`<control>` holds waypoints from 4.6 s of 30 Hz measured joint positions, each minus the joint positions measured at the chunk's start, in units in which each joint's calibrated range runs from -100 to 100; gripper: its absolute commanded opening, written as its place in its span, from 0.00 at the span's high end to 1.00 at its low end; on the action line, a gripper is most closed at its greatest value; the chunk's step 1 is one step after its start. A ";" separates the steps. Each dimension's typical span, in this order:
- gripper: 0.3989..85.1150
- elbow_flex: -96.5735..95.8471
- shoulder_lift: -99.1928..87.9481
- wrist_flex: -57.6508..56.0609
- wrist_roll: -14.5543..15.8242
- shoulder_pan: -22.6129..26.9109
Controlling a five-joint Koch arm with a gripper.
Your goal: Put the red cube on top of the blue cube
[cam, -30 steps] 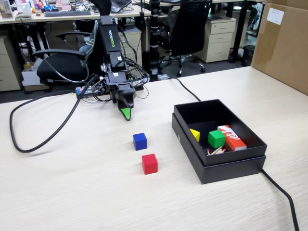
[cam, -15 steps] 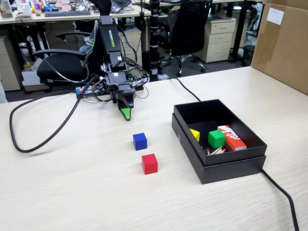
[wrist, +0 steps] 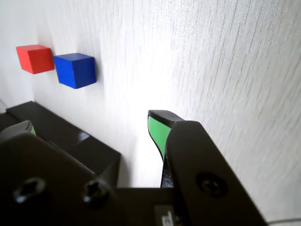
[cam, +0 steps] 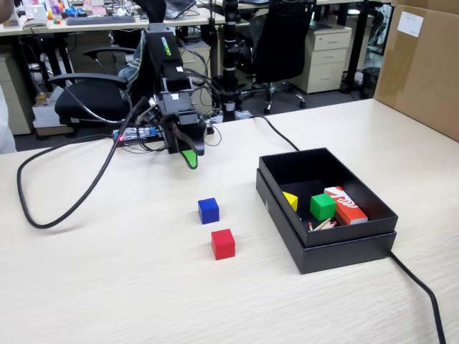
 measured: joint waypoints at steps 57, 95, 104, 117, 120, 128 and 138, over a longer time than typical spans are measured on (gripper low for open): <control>0.49 95.21 121.29 -22.53 2.20 -1.95; 0.99 78.23 83.62 -24.00 1.95 -2.44; 0.99 59.70 62.01 -24.08 2.88 -1.22; 0.99 57.05 65.11 -23.93 3.32 -1.76; 0.99 57.78 70.55 -23.85 3.22 -1.86; 0.99 63.53 78.06 -23.85 3.32 -2.25; 0.99 63.53 79.61 -23.85 3.32 -2.25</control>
